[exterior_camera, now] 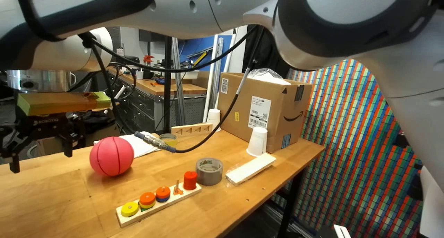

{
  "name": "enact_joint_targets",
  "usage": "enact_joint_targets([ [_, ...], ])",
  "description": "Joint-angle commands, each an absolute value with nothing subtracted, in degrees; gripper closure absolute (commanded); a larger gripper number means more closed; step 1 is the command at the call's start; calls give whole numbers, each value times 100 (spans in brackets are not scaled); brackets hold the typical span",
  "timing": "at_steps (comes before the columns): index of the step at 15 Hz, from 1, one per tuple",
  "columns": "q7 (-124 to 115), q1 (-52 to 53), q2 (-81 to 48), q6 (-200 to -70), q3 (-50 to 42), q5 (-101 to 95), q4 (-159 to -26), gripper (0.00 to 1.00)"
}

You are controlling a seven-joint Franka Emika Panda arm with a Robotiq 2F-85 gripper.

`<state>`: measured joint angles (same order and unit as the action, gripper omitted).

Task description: Push the basketball to the right side of the table

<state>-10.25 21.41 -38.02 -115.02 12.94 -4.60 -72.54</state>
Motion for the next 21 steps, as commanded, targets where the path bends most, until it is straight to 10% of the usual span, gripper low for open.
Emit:
enact_joint_targets([
  [1, -1127, 2318, -4297, -11227, 1156, -309, -6358, 0],
  [21, -1896, 1621, -3896, -10940, -43, -972, -6435, 0],
])
